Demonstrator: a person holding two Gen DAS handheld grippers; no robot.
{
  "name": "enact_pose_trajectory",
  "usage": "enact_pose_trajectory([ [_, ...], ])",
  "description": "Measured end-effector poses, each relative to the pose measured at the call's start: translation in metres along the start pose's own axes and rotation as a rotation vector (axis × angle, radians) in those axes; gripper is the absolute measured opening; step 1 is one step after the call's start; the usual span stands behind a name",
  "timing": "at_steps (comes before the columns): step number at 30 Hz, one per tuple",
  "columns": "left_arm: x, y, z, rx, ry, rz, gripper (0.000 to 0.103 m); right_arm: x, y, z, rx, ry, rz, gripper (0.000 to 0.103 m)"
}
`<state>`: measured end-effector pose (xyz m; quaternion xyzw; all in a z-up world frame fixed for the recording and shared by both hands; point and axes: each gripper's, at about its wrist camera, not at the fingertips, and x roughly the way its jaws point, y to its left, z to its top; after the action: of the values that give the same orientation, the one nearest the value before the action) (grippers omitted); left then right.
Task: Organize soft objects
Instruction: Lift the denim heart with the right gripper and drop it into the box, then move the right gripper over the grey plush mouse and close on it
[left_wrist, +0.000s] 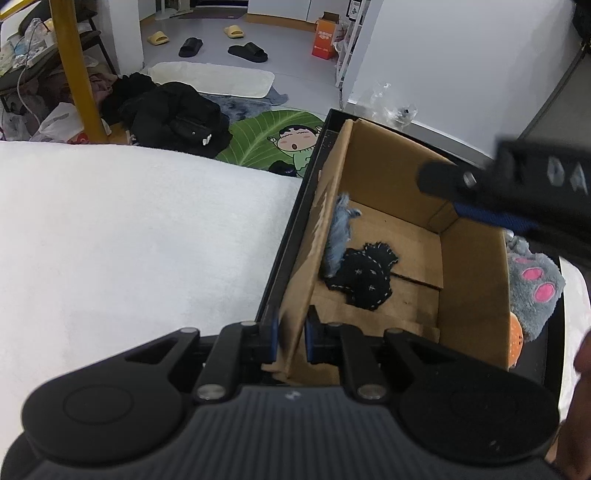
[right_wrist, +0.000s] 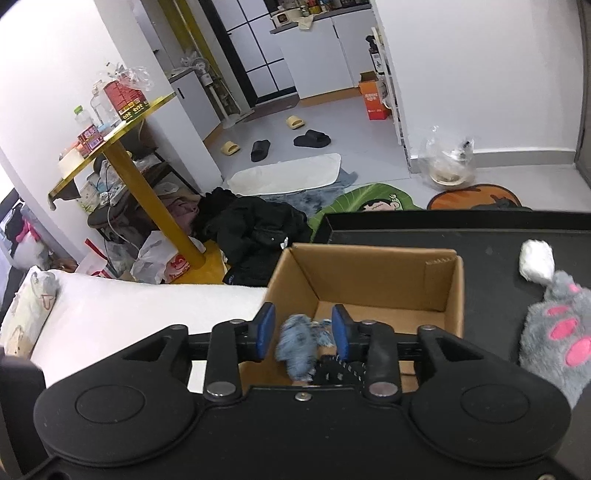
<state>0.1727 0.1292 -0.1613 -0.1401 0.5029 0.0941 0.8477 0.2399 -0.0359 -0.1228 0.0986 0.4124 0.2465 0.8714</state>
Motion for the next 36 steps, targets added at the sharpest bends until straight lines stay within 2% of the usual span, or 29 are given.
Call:
enact_pose_trajectory([
  [5, -0.003, -0.001, -0.001, -0.019, -0.004, 0.025, 0.013, -0.016, -0.017, -0.011, 0.009, -0.013, -0.03, 0.043],
  [11, -0.007, -0.008, 0.0, -0.008, 0.004, 0.045, 0.013, -0.038, -0.043, -0.019, 0.058, -0.046, -0.064, 0.045],
  [24, -0.024, -0.023, -0.005, 0.061, -0.056, 0.097, 0.016, -0.068, -0.086, -0.034, 0.117, -0.096, -0.128, 0.054],
  [33, -0.028, -0.035, -0.009, 0.114, -0.093, 0.123, 0.032, -0.077, -0.117, -0.05, 0.178, -0.129, -0.192, 0.06],
  [36, -0.029, -0.038, -0.009, 0.127, -0.1, 0.135, 0.036, -0.078, -0.125, -0.056, 0.209, -0.15, -0.22, 0.066],
])
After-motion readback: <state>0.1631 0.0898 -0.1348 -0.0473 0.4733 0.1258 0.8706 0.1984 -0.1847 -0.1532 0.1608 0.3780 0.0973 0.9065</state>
